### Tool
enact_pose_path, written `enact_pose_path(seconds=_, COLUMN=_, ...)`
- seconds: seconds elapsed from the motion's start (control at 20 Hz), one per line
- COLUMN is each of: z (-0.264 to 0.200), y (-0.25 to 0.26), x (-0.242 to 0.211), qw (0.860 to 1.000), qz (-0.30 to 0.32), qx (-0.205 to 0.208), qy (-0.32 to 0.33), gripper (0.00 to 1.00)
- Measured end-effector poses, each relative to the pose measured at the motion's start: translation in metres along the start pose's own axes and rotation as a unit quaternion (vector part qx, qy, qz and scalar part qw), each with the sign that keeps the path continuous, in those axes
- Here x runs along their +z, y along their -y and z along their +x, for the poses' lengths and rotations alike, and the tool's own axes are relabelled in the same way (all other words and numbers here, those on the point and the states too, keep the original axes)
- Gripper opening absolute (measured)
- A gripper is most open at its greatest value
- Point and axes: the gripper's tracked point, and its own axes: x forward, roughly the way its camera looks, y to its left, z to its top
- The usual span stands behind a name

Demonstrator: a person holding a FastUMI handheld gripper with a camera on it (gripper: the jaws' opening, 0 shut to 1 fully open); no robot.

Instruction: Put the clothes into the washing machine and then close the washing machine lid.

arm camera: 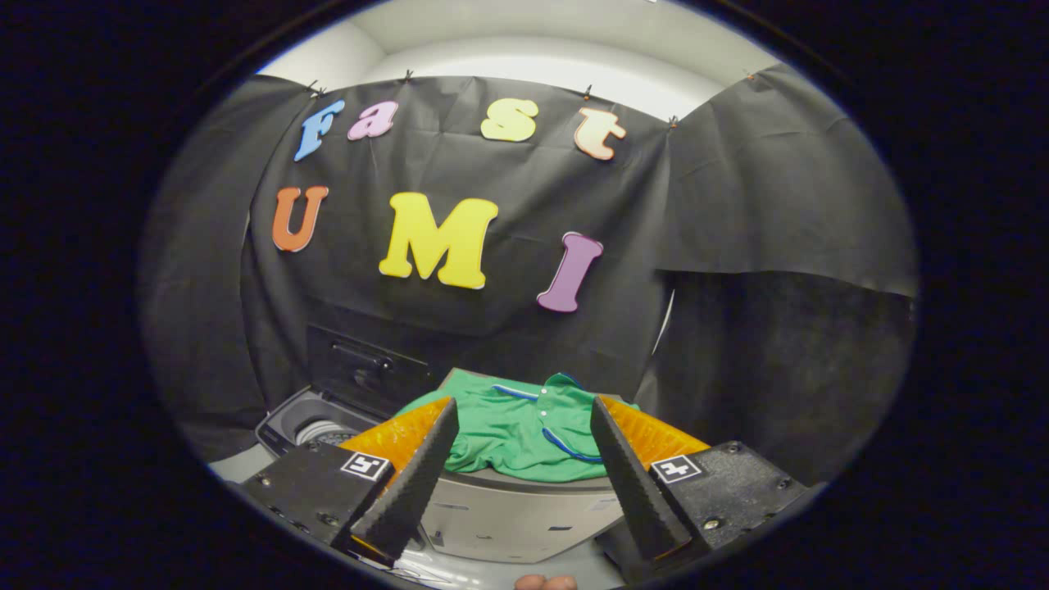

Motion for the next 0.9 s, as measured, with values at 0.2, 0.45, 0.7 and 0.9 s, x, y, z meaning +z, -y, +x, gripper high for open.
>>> enact_pose_path(seconds=0.2, z=0.082, y=0.010, x=-0.048, qw=0.998, qz=-0.004, qx=0.011, qy=-0.067, gripper=1.00)
enact_pose_path(seconds=0.45, z=0.150, y=0.022, x=-0.089, qw=0.991, qz=0.010, qx=0.009, qy=-0.130, gripper=1.00)
enact_pose_path(seconds=0.7, z=0.183, y=0.030, x=-0.118, qw=0.979, qz=0.074, qx=0.001, qy=-0.192, gripper=1.00)
enact_pose_path(seconds=0.9, z=0.184, y=0.032, x=-0.121, qw=0.974, qz=0.102, qx=-0.003, qy=-0.201, gripper=1.00)
